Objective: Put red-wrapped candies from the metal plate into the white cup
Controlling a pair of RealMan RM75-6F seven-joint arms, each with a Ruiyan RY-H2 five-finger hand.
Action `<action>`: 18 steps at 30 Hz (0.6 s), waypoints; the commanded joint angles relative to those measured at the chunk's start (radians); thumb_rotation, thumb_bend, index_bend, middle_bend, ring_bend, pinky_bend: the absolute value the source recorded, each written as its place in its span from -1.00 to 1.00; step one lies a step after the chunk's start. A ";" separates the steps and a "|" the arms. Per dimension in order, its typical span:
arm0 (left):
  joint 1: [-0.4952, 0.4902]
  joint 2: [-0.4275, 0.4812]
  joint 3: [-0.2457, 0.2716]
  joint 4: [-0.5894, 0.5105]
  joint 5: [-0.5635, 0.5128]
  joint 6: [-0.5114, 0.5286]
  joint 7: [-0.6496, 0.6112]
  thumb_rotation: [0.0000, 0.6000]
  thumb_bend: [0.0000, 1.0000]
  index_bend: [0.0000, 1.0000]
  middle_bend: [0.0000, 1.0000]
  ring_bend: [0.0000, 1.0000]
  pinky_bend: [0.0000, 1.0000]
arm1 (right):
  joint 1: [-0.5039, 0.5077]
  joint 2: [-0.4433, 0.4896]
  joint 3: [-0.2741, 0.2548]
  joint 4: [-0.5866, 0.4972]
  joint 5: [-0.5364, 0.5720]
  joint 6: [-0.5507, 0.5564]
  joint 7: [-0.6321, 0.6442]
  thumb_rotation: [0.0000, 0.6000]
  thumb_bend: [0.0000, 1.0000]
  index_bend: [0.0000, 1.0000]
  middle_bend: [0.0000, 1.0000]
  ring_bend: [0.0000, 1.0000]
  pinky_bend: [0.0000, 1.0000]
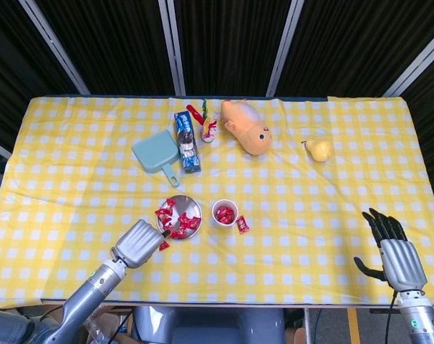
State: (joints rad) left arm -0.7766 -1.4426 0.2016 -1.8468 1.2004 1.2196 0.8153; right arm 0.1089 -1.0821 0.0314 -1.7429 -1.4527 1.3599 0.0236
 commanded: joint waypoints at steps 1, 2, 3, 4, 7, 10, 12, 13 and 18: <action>0.017 -0.018 0.005 0.031 0.003 -0.031 -0.004 1.00 -0.51 -0.24 0.98 0.99 1.00 | 0.000 0.001 0.000 0.001 0.000 -0.001 0.003 1.00 -0.32 -1.00 -1.00 -1.00 -1.00; 0.018 -0.021 0.003 0.036 -0.002 -0.038 0.000 1.00 -0.51 -0.25 0.98 0.99 1.00 | 0.000 0.001 0.000 0.001 0.000 -0.001 0.004 1.00 -0.32 -1.00 -1.00 -1.00 -1.00; 0.018 -0.025 -0.001 0.043 -0.010 -0.047 0.008 1.00 -0.51 -0.25 0.98 0.99 1.00 | 0.001 0.001 0.000 0.001 0.000 -0.001 0.004 1.00 -0.32 -1.00 -1.00 -1.00 -1.00; 0.018 -0.029 -0.005 0.049 -0.017 -0.056 0.016 1.00 -0.51 -0.26 0.98 0.99 1.00 | 0.001 0.001 0.000 0.001 -0.001 -0.002 0.004 1.00 -0.32 -1.00 -1.00 -1.00 -1.00; 0.018 -0.048 -0.022 0.066 -0.036 -0.075 0.035 1.00 -0.51 -0.27 0.98 0.99 1.00 | 0.001 0.001 -0.001 0.002 -0.003 -0.002 0.005 1.00 -0.32 -1.00 -1.00 -1.00 -1.00; 0.018 -0.066 -0.035 0.079 -0.047 -0.091 0.042 1.00 -0.51 -0.27 0.98 0.99 1.00 | 0.001 0.001 -0.001 0.002 -0.004 -0.002 0.005 1.00 -0.32 -1.00 -1.00 -1.00 -1.00; 0.017 -0.078 -0.041 0.089 -0.053 -0.100 0.049 1.00 -0.51 -0.28 0.98 0.99 1.00 | 0.001 0.001 -0.001 0.002 -0.004 -0.001 0.006 1.00 -0.32 -1.00 -1.00 -1.00 -1.00; 0.018 -0.083 -0.045 0.094 -0.056 -0.103 0.051 1.00 -0.51 -0.28 0.98 0.99 1.00 | 0.001 0.001 -0.001 0.002 -0.004 -0.001 0.006 1.00 -0.32 -1.00 -1.00 -1.00 -1.00; 0.020 -0.103 -0.059 0.107 -0.084 -0.125 0.074 1.00 -0.51 -0.28 0.98 0.99 1.00 | 0.001 0.001 -0.001 0.002 -0.005 -0.001 0.006 1.00 -0.32 -1.00 -1.00 -1.00 -1.00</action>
State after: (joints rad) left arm -0.7577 -1.5426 0.1454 -1.7420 1.1213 1.0993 0.8842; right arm 0.1096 -1.0807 0.0301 -1.7406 -1.4578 1.3593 0.0295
